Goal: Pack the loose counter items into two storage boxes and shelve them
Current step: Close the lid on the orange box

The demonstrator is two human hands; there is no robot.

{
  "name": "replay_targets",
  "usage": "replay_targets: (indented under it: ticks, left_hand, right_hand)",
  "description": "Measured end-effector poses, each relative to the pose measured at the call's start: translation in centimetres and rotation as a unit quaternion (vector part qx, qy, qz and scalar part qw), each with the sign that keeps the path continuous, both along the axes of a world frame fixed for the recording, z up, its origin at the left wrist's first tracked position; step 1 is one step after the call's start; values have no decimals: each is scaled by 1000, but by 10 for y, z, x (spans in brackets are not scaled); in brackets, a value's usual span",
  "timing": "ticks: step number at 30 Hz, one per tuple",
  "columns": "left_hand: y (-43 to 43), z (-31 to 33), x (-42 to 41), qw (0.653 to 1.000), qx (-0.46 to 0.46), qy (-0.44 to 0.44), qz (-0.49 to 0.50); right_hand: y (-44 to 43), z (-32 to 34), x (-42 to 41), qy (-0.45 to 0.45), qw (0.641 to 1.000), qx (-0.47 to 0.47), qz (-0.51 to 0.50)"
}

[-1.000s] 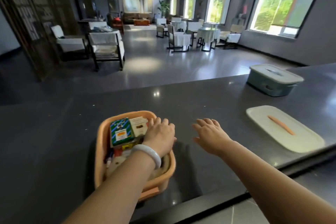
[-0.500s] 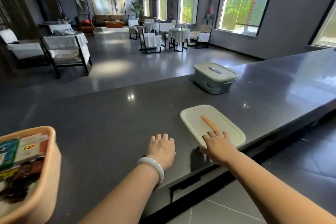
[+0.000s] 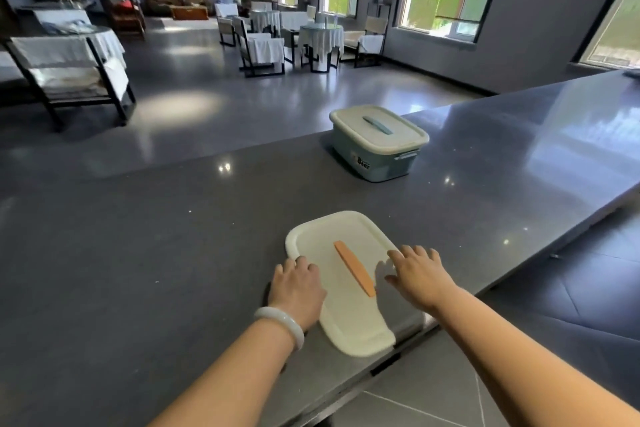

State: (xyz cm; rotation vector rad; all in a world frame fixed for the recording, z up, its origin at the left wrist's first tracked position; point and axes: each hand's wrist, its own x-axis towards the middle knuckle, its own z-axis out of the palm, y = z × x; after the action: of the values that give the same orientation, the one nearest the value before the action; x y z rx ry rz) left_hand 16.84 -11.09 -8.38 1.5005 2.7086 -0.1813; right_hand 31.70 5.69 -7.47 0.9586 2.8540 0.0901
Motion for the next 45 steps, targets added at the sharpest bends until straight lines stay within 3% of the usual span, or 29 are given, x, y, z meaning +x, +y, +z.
replay_targets:
  ticks: [5, 11, 14, 19, 24, 32, 38, 45]
  left_hand:
    - [22, -20, -9, 997, 13, -34, 74]
    - [37, -39, 4, 971, 73, -64, 219]
    - [48, -43, 16, 930, 116, -97, 336]
    - [74, -43, 31, 880, 146, -128, 433]
    - [81, -41, 42, 787, 221, -222, 532]
    - [49, -35, 59, 693, 396, -245, 550]
    - [-11, -14, 65, 681, 451, -238, 525]
    - [-123, 22, 64, 680, 451, -234, 528]
  right_hand:
    - [44, -17, -22, -8, 999, -31, 15]
    - [84, -44, -44, 57, 995, -76, 16]
    - [91, -52, -50, 89, 990, -108, 2]
    - [101, -61, -50, 134, 981, -143, 3]
    - [103, -70, -42, 184, 968, -168, -8]
    - [92, -65, -30, 275, 909, -313, 5]
    - [43, -32, -39, 290, 860, -417, 50]
    - [-66, 3, -57, 275, 849, -449, 51]
